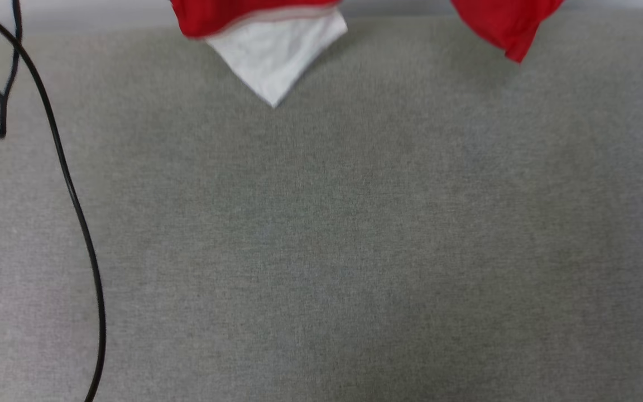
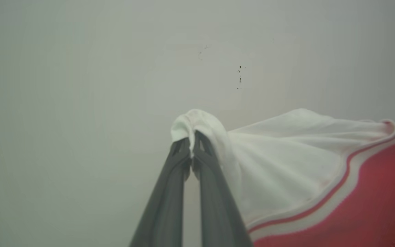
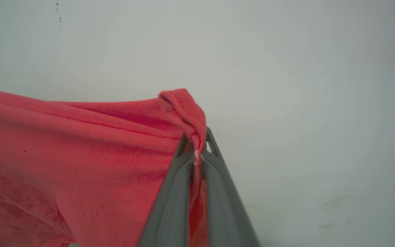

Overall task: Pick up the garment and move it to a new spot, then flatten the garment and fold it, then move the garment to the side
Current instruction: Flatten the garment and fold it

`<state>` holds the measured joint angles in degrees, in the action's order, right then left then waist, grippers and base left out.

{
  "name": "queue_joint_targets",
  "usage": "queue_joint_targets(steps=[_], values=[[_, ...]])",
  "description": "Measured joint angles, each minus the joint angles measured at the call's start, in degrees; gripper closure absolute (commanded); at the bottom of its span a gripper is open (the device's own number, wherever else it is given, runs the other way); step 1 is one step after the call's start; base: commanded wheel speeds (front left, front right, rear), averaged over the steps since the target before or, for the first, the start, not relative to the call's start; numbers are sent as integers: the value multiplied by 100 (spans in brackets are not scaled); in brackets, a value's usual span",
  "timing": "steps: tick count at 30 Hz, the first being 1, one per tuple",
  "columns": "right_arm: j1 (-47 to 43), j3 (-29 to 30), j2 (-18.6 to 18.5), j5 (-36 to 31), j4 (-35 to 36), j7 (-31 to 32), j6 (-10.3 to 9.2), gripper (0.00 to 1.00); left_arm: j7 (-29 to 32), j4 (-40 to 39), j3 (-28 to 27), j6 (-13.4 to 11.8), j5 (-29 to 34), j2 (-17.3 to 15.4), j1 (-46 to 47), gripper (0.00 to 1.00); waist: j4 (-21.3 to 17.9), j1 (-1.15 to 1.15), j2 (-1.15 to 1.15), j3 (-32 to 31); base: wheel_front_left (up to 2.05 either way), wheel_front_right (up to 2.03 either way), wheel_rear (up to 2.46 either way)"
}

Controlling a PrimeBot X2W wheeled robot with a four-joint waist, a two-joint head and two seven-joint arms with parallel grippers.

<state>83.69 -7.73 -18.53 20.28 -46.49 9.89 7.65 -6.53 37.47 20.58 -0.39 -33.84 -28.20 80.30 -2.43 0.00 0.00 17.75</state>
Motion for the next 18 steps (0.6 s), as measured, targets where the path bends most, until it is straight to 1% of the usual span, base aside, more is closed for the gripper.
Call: queue_joint_targets(steps=[9, 12, 13, 18], values=[[721, -203, 76, -59, -345, -338, -4, 100, -99, 475, 5, 120, 29, 78, 715, 100, 90, -1, 0, 925, 0, 0, 0], [783, -335, 125, 22, -512, -461, -8, 100, -153, 665, 5, 191, -38, 168, 734, 100, 125, -1, 0, 1216, 0, 0, 0], [802, -489, 141, 126, -650, -548, -9, 100, -165, 859, -15, 285, -140, 221, 736, 100, 164, -1, 0, 1451, 0, 0, 0], [673, -809, 123, 372, -770, -697, -10, 100, -220, 1124, -59, 445, -408, 398, 488, 100, 251, -1, 0, 1639, 0, 0, 0]])
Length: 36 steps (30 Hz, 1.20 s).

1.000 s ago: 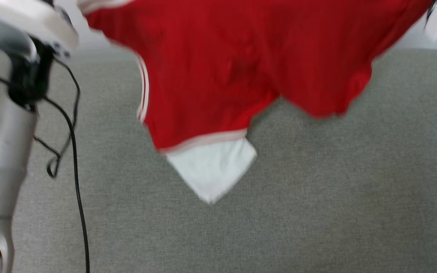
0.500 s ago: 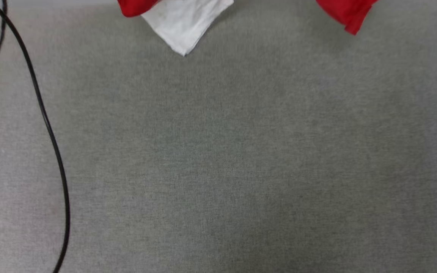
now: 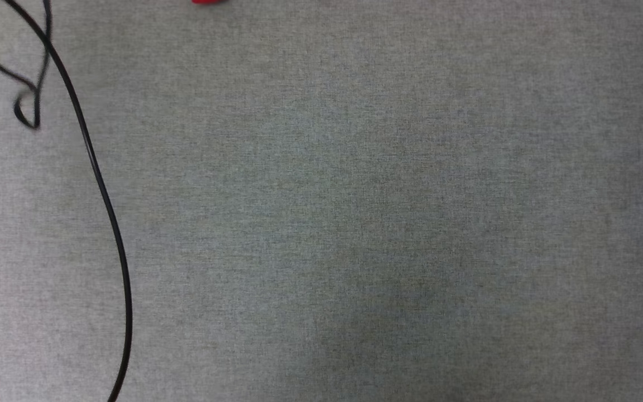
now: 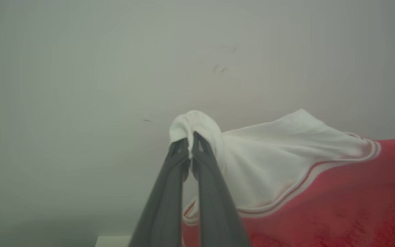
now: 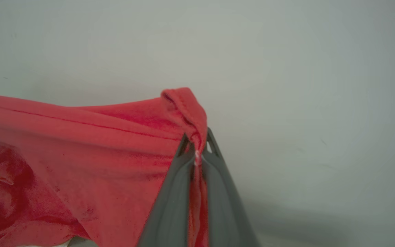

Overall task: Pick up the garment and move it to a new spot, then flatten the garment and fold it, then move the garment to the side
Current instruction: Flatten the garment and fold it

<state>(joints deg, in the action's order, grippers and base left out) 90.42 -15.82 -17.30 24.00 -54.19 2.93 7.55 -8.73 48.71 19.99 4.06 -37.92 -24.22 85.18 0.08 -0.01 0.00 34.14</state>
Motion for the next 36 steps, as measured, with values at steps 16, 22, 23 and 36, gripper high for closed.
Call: queue_joint_targets(steps=[16, 22, 23, 36], values=[[-3590, -1088, -366, 1266, 309, -500, 1, 100, -511, 143, 137, 328, -744, 446, -3568, 100, 185, 2, 0, -1123, 0, 0, 0], [-4806, -1113, -474, 1640, 621, -672, 2, 100, -583, -168, 60, 345, -939, 394, -4870, 100, 195, 3, 0, -1794, 0, 0, 0], [-5004, -1110, -490, 1642, 692, -713, 3, 100, -586, -265, 29, 345, -968, 353, -5092, 100, 189, 3, 0, -1908, 0, 0, 0], [-7453, -461, -609, 1436, 1823, -582, 29, 100, -378, -2287, -144, -548, -1290, 105, -8028, 100, 71, 4, 0, -3179, 0, 0, 0]])
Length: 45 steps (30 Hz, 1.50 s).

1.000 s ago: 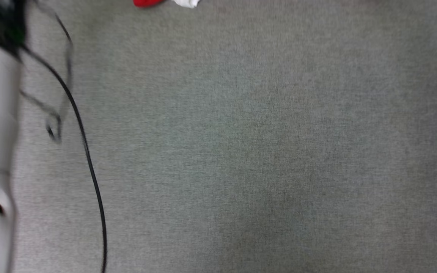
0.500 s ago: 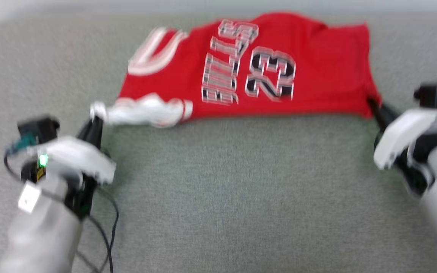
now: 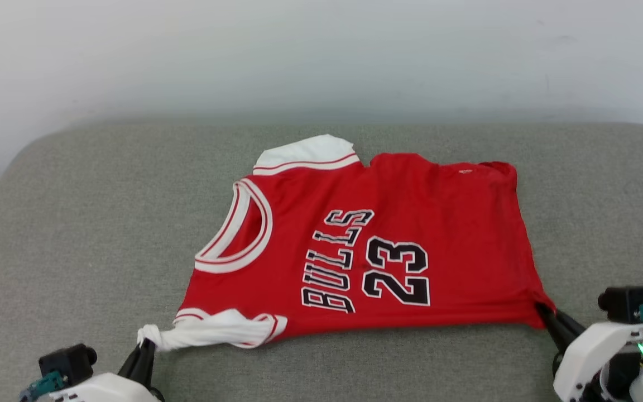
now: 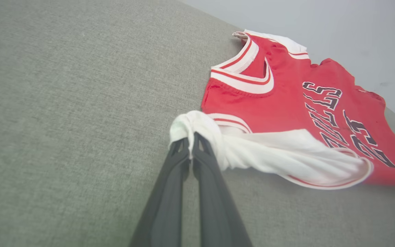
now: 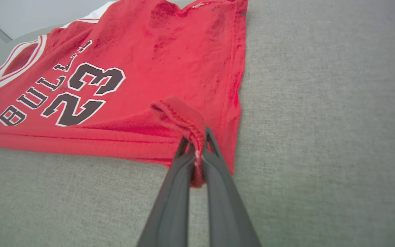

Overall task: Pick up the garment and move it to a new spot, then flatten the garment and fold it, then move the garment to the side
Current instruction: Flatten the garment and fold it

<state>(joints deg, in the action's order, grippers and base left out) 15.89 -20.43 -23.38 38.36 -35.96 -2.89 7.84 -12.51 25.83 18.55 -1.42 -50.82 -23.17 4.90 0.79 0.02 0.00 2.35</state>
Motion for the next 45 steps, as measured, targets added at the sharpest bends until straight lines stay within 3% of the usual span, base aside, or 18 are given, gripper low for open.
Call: queue_joint_targets(steps=[5, 11, 17, 23, 29, 44, 45], values=[[-1020, 566, 75, -361, 636, 225, 0, 100, 350, -1006, 107, -445, 21, -243, -922, 100, 45, 0, 0, -329, 0, 0, 0], [-2213, 1479, 492, -970, 1755, 851, -1, 100, 631, -2115, 21, -962, -87, -492, -1844, 100, 121, -1, 0, -505, 0, 0, 0], [-2663, 2005, 862, -1348, 2580, 1481, -21, 100, 798, -2731, 1, -1120, -67, -675, -1977, 100, 143, -1, 0, -497, 0, 0, 0], [-2582, 2192, 1144, -1570, 3041, 1974, -29, 100, 978, -2727, 122, -987, -60, -567, -1251, 100, 132, -2, 0, -355, 0, 0, 0], [-2155, 2258, 1152, -1727, 3033, 2159, -29, 100, 1085, -2230, 267, -739, -36, -382, -472, 100, 56, -3, 0, -105, 0, 0, 0], [-1073, 1773, 1065, -1780, 1784, 1646, -31, 100, 1136, -364, 619, 34, -37, 102, 957, 100, 6, -4, 0, 745, 0, 0, 0], [-1024, 1748, 1056, -1775, 1702, 1593, -30, 93, 1152, -249, 635, 82, -52, 141, 995, 100, 7, -3, 0, 760, 0, 0, 0]])
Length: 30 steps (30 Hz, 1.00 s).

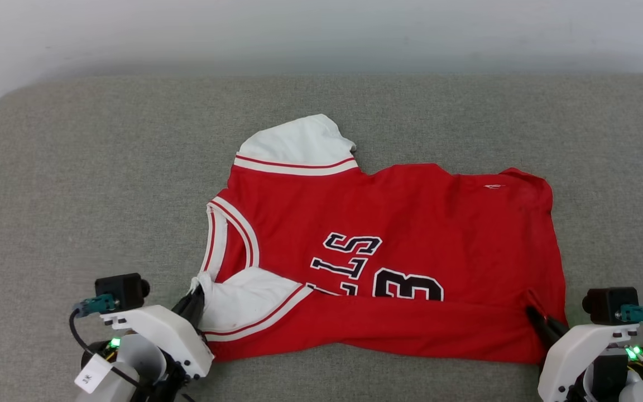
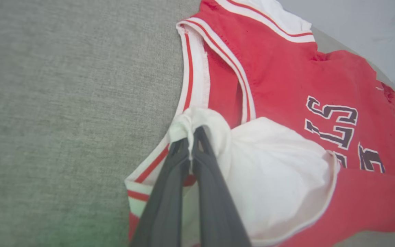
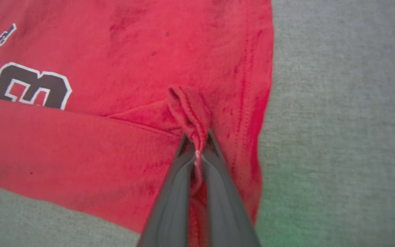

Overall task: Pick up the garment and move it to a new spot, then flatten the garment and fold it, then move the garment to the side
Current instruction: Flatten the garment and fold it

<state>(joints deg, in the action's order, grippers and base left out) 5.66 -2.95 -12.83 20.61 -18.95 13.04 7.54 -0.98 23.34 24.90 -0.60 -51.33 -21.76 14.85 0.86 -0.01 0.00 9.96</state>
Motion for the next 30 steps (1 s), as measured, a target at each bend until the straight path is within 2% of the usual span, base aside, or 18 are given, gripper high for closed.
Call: queue_joint_targets(steps=[1, 2, 3, 4, 5, 9, 14, 17, 19, 24, 30], values=[[38, -29, -12, 0, -66, -52, 0, 77, 27, 101, 23, 33, -23, 40, 34, 98, 0, 0, 0, 4, 0, 0, 0], [60, -54, -15, 0, -138, -101, 0, 62, 27, 207, 24, 63, -40, 67, 64, 75, -1, 0, 0, -2, 0, 0, 0], [74, -76, -14, 5, -199, -141, 0, 28, 29, 285, 25, 87, -54, 83, 95, 54, -1, 0, 0, -16, 0, 0, 0], [91, -123, -23, 9, -225, -224, 0, 0, 24, 357, 22, 109, -67, 88, 112, 16, -2, 0, 0, -38, 0, 0, 0], [96, -135, -25, 26, -243, -347, 0, 0, -16, 423, 23, 110, -68, 96, 123, 0, -1, 0, 0, -63, 0, 0, 0], [98, -135, 4, 112, -197, -959, -1, 0, -182, 606, -23, 108, -36, 85, 141, 0, -2, 1, 0, -228, 0, 0, 0], [-23, 43, 82, 0, 20, -1570, -1, 0, -280, 628, -81, -24, 19, -7, 128, 0, -10, 1, 0, -516, 0, 0, 0], [-138, 170, 165, -160, 214, -1739, -1, 0, -211, 536, -129, -135, 11, -141, 56, 0, -27, 1, 0, -700, 0, 0, 0], [-241, 261, 235, -261, 382, -1761, -2, 0, -198, 413, -208, -293, 0, -226, 14, 0, -44, 1, 0, -816, 0, 0, 0], [-493, 379, 410, -466, 881, -1594, -2, 0, 331, 64, -258, -403, -137, -552, -129, 0, -140, 2, 0, -1019, 0, 0, 0], [-750, 520, 563, -610, 1410, -1323, -2, 0, 1519, -697, -155, -604, -390, -1024, -179, 0, -260, 2, 0, -1100, 0, 0, 0]])
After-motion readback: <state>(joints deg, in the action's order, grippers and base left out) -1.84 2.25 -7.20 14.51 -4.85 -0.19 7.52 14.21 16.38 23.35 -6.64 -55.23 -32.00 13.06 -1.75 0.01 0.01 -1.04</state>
